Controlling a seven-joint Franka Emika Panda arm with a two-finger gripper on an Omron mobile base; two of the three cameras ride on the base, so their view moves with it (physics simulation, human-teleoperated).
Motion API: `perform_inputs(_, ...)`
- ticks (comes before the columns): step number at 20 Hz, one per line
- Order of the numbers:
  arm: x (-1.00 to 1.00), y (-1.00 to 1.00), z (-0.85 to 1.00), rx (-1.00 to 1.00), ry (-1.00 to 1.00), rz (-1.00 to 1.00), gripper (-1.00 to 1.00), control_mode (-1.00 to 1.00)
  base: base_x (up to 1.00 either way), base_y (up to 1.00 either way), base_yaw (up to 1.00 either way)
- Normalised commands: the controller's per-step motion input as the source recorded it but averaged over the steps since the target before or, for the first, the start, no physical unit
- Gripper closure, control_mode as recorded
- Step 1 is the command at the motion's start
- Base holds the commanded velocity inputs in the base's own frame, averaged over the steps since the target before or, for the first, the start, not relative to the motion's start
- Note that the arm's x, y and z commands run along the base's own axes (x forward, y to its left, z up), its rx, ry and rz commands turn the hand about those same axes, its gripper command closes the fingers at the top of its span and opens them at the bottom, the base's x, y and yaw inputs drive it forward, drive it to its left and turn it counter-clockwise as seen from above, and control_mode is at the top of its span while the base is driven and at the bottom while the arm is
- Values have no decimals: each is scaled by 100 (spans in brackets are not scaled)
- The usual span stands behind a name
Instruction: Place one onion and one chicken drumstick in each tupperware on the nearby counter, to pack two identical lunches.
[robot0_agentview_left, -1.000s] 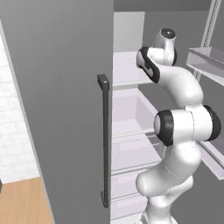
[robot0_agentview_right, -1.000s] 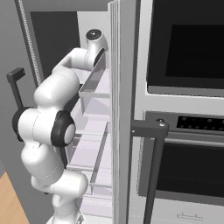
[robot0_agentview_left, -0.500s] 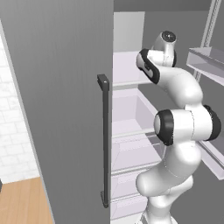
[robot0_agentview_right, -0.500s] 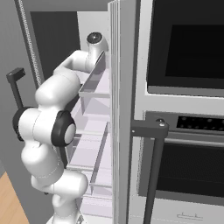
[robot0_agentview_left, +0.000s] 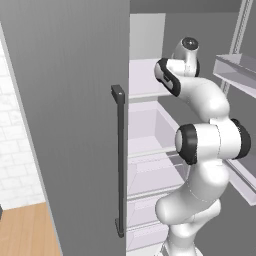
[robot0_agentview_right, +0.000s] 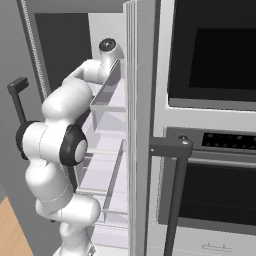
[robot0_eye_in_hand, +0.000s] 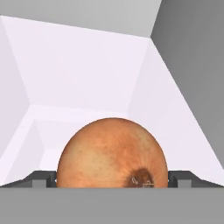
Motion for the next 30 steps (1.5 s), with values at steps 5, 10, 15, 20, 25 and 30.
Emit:
perform_inputs(5,0,0,0,0,0,0,100,-100,0,0,0)
perform_inputs(10,-41,6,15,0,0,0,100,-100,0,0,0)
perform_inputs(15,-100,35,44,0,-11,0,100,-100,0,0,0)
perform_inputs(20,-100,28,58,0,-16,5,100,-100,0,0,0)
perform_inputs(25,-100,23,21,0,-3,9,100,-100,0,0,0)
perform_inputs(30,-100,26,33,0,8,8,100,-100,0,0,0)
